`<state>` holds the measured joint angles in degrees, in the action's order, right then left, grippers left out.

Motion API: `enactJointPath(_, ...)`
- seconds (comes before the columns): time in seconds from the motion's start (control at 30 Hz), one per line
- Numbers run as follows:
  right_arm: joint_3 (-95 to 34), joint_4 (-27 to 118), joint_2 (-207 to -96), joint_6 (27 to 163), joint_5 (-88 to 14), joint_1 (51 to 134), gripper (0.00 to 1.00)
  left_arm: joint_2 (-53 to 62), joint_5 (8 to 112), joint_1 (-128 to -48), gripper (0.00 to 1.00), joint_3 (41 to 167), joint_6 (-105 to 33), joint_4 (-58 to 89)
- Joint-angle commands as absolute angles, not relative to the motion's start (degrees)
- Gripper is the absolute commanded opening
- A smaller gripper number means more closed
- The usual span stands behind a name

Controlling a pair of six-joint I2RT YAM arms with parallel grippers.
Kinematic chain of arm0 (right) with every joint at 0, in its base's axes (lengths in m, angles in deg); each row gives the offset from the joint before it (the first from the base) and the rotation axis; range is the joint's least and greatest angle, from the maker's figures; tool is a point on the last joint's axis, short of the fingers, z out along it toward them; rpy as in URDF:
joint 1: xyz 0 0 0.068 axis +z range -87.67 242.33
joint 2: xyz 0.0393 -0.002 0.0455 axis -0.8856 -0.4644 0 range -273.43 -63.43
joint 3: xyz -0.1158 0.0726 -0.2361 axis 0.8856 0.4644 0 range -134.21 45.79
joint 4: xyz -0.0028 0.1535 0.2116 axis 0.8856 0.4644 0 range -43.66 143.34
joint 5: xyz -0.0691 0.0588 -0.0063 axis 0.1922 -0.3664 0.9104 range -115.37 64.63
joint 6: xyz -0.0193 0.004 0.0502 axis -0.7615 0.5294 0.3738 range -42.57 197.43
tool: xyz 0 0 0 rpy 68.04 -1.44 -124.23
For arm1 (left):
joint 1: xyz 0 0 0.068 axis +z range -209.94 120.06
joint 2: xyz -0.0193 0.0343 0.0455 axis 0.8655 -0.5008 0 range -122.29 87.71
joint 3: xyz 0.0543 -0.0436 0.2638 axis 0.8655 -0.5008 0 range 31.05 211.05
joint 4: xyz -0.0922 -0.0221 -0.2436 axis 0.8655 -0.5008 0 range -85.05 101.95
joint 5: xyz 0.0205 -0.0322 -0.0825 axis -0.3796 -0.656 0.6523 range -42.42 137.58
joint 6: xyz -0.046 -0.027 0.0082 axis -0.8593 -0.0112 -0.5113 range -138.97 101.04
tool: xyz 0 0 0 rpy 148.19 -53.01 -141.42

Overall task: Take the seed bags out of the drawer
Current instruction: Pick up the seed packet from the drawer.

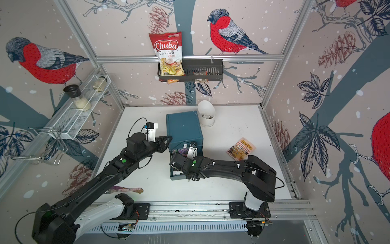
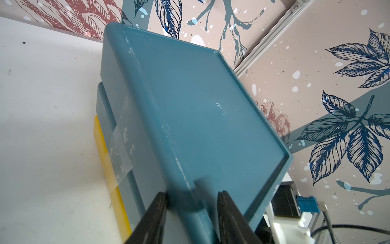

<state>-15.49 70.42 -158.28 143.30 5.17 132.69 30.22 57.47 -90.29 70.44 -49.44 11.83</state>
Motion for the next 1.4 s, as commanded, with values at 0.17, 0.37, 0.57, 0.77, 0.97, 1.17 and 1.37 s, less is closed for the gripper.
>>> enactJointPath(0.17,-14.9,60.1,-158.6,139.9,-4.8,131.8,0.47,28.9,62.3,-90.3,0.42,69.2,-48.7,-0.2)
enactJointPath(0.37,-15.5,58.8,-158.2,139.1,-6.5,130.7,0.16,29.3,62.3,-90.3,0.42,68.5,-49.1,0.3)
enactJointPath(0.57,-16.9,62.2,-156.8,139.2,-5.3,130.7,0.0,30.2,61.9,-90.3,0.42,67.6,-48.9,0.2)
enactJointPath(0.77,-18.3,66.0,-153.6,140.6,-5.6,130.8,0.0,30.3,60.7,-90.3,0.4,67.1,-49.0,-0.2)
enactJointPath(0.97,-20.0,70.3,-151.9,143.0,-7.0,130.8,0.0,30.6,60.2,-90.3,0.4,67.2,-48.9,-0.2)
enactJointPath(1.17,-21.7,74.8,-149.6,145.1,-8.0,130.8,0.0,30.9,59.6,-90.3,0.41,67.1,-48.7,-0.6)
enactJointPath(1.37,-21.0,77.5,-144.3,146.1,-6.5,132.0,0.0,31.2,59.3,-90.4,0.41,67.0,-48.7,-0.6)
